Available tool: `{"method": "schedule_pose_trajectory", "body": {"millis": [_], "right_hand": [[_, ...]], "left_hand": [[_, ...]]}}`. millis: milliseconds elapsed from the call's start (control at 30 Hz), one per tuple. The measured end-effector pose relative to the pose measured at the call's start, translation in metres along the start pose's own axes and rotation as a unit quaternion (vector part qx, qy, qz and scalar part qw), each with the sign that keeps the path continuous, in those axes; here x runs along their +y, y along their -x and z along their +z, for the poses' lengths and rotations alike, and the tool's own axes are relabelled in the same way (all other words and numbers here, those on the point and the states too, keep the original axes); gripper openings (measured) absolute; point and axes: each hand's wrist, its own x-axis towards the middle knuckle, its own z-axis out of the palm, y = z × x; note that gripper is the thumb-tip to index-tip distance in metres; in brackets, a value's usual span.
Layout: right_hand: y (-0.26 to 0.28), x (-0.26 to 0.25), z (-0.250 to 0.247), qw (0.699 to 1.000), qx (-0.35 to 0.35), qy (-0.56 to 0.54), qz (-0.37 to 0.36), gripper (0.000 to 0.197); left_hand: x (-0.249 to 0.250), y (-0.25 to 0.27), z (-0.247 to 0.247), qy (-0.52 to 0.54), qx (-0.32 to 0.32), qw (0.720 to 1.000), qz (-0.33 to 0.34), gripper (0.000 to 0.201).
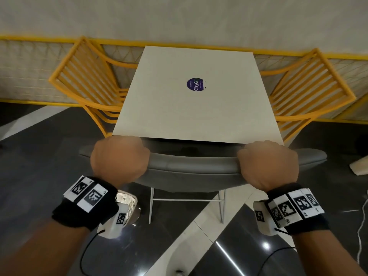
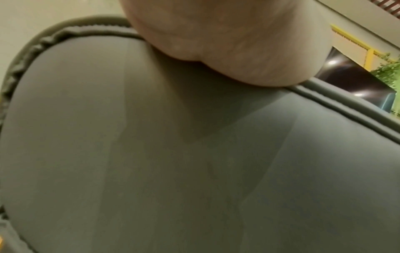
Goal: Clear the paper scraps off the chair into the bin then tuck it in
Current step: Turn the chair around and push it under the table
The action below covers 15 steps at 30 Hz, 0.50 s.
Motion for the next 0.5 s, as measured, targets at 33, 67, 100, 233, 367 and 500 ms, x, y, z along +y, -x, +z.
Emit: {"method": "schedule_pose_trajectory", "body": {"millis": [33,67,100,233,367,500], "right_hand": [[0.001,0.0,0.0,1.0,0.002,-0.002,-0.001,0.042],[0.002,-0.001,-0.001,1.0,0.002,-0.002,-0.003,0.041],[0.004,-0.003,-0.002,1.0,0.001,-0.001,-0.003,0.041],[0.014,-0.007,-0.003,1.0,0.006,0.001,-0.006,0.039],[0.021,-0.01,-0.002,1.0,0.015,-0.007,-0.009,0.04],[0.023,-0.008,-0.004,0.999,0.015,-0.025,-0.017,0.042]], "left_hand": [[-0.001,0.001,0.001,-0.001,-0.001,1.0,0.0,0.034],[-0.001,0.003,0.0,-0.003,-0.001,1.0,-0.002,0.034],[-0.002,0.005,0.0,-0.006,0.0,1.0,-0.003,0.034],[-0.004,0.016,-0.002,-0.011,0.009,1.0,-0.011,0.035],[-0.003,0.024,-0.005,-0.013,0.019,1.0,-0.01,0.036],[-0.003,0.029,-0.005,-0.013,0.02,1.0,-0.01,0.036]]}}
